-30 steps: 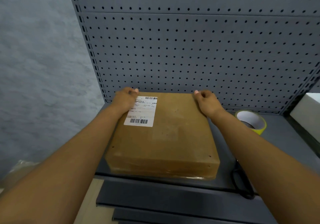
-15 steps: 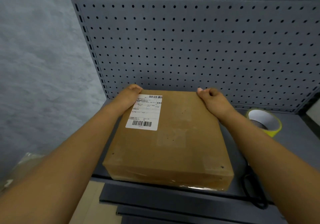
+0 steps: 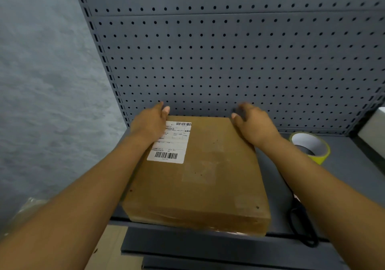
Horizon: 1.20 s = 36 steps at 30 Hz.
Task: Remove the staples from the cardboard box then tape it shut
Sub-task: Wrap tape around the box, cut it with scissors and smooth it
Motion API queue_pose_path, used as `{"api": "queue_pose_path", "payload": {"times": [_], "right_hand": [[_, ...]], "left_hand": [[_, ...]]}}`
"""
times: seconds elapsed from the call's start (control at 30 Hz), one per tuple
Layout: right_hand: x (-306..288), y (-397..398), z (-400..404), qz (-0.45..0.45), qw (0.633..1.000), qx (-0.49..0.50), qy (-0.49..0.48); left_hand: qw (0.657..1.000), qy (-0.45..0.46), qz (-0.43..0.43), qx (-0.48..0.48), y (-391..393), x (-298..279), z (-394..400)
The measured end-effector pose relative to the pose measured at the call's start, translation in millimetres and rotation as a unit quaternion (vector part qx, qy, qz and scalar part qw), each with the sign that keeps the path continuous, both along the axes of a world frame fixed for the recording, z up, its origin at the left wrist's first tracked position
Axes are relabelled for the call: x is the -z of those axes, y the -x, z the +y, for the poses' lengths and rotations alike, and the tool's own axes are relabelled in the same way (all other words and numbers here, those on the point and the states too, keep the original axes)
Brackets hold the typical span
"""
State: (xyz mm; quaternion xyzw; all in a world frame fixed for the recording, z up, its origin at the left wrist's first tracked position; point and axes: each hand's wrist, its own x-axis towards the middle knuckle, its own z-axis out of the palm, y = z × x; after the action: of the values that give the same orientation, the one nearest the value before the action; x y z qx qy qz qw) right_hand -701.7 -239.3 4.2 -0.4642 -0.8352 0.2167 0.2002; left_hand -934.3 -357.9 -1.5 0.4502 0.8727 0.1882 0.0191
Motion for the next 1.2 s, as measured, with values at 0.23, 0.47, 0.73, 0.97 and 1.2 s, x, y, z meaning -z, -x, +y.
{"api": "queue_pose_path", "payload": {"times": [0.23, 0.47, 0.73, 0.97, 1.2], "right_hand": [[-2, -10, -84, -0.064, 0.974, -0.214, -0.047], [-2, -14, -91, -0.235, 0.953, -0.167, -0.097], [1, -19, -95, -0.229, 0.959, -0.137, -0.099], [6, -20, -102, -0.193, 0.969, -0.139, -0.069], [-1, -29, -120, -0.177, 0.969, -0.165, -0.042]], "left_hand": [[0.959, 0.038, -0.034, 0.279, -91, -7, -46], [0.963, 0.075, 0.081, 0.247, -102, 1, -51], [0.949, 0.084, 0.07, 0.295, -104, -1, -64], [0.95, 0.081, 0.014, 0.3, -105, 1, -67], [0.973, 0.06, 0.026, 0.222, -99, 2, -88]]}}
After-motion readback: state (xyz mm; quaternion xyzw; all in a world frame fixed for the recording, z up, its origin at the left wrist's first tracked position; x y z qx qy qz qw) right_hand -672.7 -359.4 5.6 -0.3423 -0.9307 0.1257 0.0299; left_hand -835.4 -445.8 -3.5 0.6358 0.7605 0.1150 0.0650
